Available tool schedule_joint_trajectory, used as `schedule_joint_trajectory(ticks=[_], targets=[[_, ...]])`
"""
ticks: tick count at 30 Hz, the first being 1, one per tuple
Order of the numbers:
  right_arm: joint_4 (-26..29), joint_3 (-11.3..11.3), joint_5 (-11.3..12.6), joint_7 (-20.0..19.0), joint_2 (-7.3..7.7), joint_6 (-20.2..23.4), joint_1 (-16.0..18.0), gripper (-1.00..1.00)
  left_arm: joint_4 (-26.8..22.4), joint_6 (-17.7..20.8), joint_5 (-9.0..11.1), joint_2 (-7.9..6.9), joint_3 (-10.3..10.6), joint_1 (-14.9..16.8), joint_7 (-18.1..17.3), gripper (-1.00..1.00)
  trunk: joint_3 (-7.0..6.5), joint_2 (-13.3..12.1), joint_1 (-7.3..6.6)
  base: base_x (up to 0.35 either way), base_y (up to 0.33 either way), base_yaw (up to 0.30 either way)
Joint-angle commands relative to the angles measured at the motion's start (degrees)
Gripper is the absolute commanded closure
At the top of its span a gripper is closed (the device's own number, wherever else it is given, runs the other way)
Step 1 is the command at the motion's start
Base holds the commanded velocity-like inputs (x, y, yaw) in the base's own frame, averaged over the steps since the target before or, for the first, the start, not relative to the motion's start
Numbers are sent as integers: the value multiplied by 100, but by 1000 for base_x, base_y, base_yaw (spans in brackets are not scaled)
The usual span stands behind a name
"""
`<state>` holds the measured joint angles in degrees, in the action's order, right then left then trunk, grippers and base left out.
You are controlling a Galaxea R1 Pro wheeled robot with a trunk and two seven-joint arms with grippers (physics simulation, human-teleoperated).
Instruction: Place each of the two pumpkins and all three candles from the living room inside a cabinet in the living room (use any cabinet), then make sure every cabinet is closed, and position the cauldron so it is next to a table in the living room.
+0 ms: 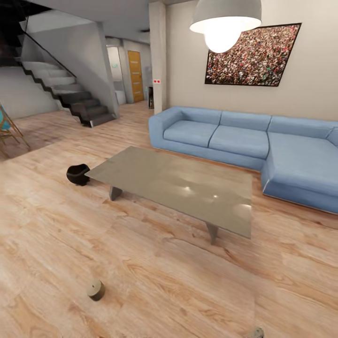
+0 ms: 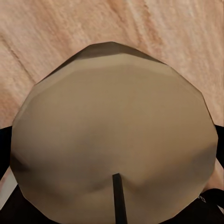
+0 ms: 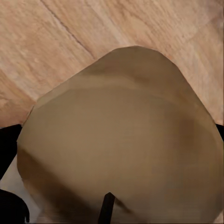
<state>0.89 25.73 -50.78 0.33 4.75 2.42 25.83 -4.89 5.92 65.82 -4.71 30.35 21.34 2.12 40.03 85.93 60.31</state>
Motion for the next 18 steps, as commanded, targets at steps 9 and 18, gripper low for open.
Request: schedule_joint_trajectory(ticks=[9,18], targets=[[-45,87,-21,639,-16,210,1,100,-11,23,43,-3,41,0,25,100,5,2,-1,0,0,200],[-19,48,-100,608,-6,380,1,100,-10,24,39,-4,41,1,25,100,5,2,-1,0,0,31]])
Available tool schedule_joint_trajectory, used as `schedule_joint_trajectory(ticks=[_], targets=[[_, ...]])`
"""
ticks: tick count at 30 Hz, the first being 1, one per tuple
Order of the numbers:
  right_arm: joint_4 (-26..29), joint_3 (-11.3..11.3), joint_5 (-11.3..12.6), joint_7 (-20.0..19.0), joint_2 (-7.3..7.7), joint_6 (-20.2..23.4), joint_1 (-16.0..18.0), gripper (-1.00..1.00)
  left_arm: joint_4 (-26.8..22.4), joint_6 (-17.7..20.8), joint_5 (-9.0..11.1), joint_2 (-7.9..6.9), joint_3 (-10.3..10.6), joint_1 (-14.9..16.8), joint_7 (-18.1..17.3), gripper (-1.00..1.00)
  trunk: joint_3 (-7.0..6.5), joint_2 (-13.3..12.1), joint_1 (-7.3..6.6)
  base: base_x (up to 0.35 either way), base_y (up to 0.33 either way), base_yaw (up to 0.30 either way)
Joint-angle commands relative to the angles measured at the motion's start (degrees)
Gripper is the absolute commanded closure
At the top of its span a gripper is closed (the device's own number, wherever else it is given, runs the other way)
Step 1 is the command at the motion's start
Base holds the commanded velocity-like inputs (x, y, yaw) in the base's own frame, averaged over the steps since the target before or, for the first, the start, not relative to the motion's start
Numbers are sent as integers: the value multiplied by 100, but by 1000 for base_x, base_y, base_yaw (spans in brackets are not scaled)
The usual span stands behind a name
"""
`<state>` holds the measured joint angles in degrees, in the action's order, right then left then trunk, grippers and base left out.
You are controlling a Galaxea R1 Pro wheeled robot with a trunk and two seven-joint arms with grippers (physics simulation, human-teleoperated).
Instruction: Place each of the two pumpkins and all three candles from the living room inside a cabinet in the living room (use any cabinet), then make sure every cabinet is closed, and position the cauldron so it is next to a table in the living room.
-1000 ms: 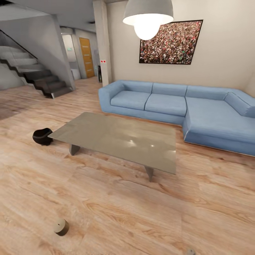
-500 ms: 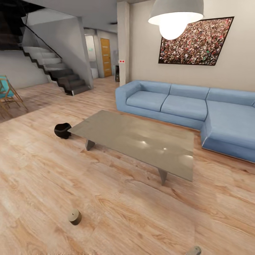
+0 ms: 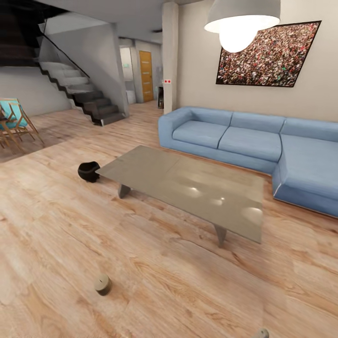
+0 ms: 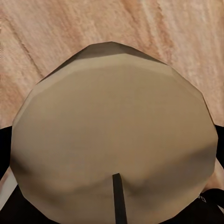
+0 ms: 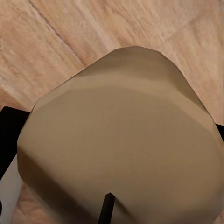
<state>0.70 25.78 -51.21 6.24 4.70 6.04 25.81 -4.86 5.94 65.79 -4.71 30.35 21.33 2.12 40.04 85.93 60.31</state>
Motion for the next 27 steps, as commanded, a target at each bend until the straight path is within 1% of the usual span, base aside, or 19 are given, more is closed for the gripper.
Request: schedule_joint_trajectory(ticks=[1,6,8,9,10,11,12,13,15,19,27], targets=[[0,42,-46,13,5,10,3,100,-14,22,41,-4,41,1,25,100,4,2,0,0,0,228],[-18,49,-30,-50,25,-31,0,100,-14,22,40,-4,42,0,25,100,4,2,0,0,0,278],[-17,49,-28,-233,46,-202,-9,100,-15,23,42,-4,42,1,25,100,4,2,0,0,0,284],[-9,53,-16,-410,58,-319,-11,100,-15,22,43,-4,42,2,25,100,4,2,0,0,0,285],[7,57,-5,-775,123,-448,-13,100,-15,23,43,-4,42,0,24,100,4,2,0,0,0,285],[16,64,-1,-1070,187,-488,-14,100,-15,23,41,0,42,1,21,100,4,2,0,0,0,284],[35,76,2,-1526,296,-513,-14,100,-15,22,43,4,39,2,19,100,4,2,0,0,0,284],[63,83,6,-1786,372,-521,-14,100,-15,22,42,8,40,2,18,100,4,2,0,0,0,286],[128,90,15,-2129,477,-528,-15,100,-15,22,40,12,41,2,17,100,4,2,0,0,0,288],[142,79,35,-2280,525,-527,-15,100,-10,25,47,7,44,2,10,100,4,2,0,0,0,292],[96,76,43,-2321,533,-527,-18,100,-7,30,43,13,50,2,9,100,4,2,0,0,0,293]])
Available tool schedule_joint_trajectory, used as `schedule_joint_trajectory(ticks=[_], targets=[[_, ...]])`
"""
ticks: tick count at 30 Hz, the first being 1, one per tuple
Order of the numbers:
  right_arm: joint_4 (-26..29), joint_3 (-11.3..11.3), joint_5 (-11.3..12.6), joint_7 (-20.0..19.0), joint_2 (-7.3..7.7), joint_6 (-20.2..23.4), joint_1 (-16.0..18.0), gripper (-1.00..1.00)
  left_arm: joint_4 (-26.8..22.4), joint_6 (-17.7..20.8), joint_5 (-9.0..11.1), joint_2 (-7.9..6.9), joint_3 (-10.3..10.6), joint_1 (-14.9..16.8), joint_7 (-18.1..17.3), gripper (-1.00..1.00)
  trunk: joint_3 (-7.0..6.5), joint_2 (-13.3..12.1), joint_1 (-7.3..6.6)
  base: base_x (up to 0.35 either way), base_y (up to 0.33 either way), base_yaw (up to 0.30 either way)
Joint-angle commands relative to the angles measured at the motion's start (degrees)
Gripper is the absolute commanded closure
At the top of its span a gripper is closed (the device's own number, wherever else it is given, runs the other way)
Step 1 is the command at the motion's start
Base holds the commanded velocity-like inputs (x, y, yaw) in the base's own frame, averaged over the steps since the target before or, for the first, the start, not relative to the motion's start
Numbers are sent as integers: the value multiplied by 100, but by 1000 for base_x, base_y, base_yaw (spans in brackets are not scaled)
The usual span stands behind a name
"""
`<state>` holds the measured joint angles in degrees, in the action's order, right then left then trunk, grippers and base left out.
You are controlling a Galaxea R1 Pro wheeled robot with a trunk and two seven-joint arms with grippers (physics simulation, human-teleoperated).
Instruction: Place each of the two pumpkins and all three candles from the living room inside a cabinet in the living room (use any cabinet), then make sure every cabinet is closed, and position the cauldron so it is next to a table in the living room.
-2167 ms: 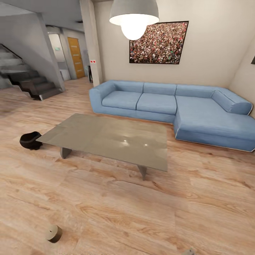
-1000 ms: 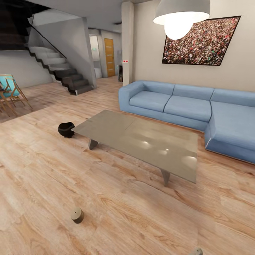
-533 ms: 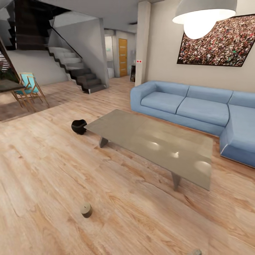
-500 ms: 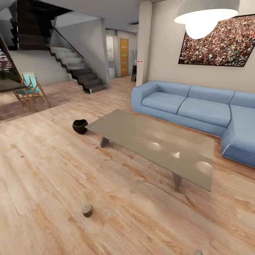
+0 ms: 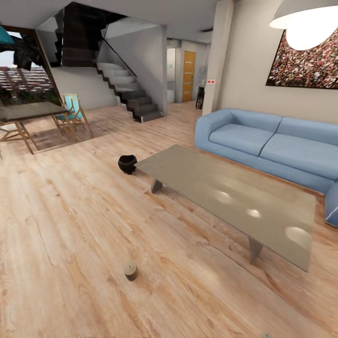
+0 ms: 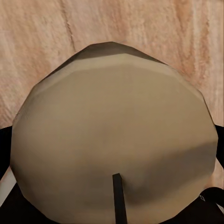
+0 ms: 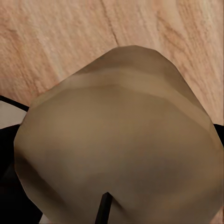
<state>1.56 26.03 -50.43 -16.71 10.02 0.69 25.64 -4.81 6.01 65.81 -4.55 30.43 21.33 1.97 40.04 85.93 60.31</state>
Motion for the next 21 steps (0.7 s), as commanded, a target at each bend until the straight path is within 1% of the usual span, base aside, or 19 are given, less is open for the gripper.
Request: schedule_joint_trajectory(ticks=[1,21], targets=[[6,52,-32,-21,-3,9,-4,100,-11,23,43,-2,41,2,23,100,4,2,0,0,0,293],[-7,43,-37,24,-43,1,-32,100,-11,23,46,-7,41,2,23,100,4,2,0,0,0,293]])
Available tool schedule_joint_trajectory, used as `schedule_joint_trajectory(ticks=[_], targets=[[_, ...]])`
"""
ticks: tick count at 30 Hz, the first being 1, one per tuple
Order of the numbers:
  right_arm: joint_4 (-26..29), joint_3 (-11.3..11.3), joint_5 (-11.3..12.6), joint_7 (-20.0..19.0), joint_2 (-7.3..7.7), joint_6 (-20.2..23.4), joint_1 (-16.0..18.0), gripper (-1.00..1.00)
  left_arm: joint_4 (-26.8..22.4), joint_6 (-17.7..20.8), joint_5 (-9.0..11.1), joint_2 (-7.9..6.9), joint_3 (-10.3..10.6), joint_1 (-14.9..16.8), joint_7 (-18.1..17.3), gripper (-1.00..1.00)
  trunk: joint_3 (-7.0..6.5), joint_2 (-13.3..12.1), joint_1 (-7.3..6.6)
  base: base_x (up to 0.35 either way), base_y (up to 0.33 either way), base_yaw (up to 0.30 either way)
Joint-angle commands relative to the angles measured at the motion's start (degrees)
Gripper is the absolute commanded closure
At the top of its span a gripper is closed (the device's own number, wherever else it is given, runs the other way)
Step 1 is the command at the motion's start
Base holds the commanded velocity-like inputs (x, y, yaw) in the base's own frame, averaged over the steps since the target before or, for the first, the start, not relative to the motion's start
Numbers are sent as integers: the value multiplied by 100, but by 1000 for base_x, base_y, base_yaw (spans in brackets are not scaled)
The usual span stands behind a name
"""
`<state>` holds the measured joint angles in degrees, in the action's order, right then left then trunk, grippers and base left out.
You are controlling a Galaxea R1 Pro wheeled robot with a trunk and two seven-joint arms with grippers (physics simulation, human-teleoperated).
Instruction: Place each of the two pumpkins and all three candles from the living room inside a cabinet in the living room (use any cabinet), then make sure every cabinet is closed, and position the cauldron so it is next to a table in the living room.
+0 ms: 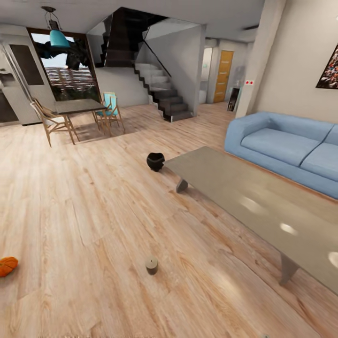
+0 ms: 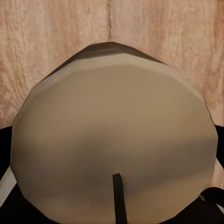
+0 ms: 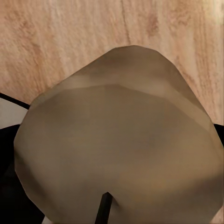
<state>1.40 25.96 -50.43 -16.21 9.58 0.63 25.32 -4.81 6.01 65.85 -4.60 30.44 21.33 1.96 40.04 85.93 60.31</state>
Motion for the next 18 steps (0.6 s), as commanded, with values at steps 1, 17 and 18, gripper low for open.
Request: schedule_joint_trajectory(ticks=[1,17,18], targets=[[10,50,-37,-25,1,7,0,100,-12,23,42,-1,41,2,23,100,4,2,-1,0,0,293],[10,50,-37,230,-4,-9,-4,100,-12,23,42,3,33,2,41,100,16,2,-1,0,0,293],[10,50,-37,237,-6,-9,-6,100,-12,23,41,3,33,2,41,100,18,2,-1,0,0,293]])
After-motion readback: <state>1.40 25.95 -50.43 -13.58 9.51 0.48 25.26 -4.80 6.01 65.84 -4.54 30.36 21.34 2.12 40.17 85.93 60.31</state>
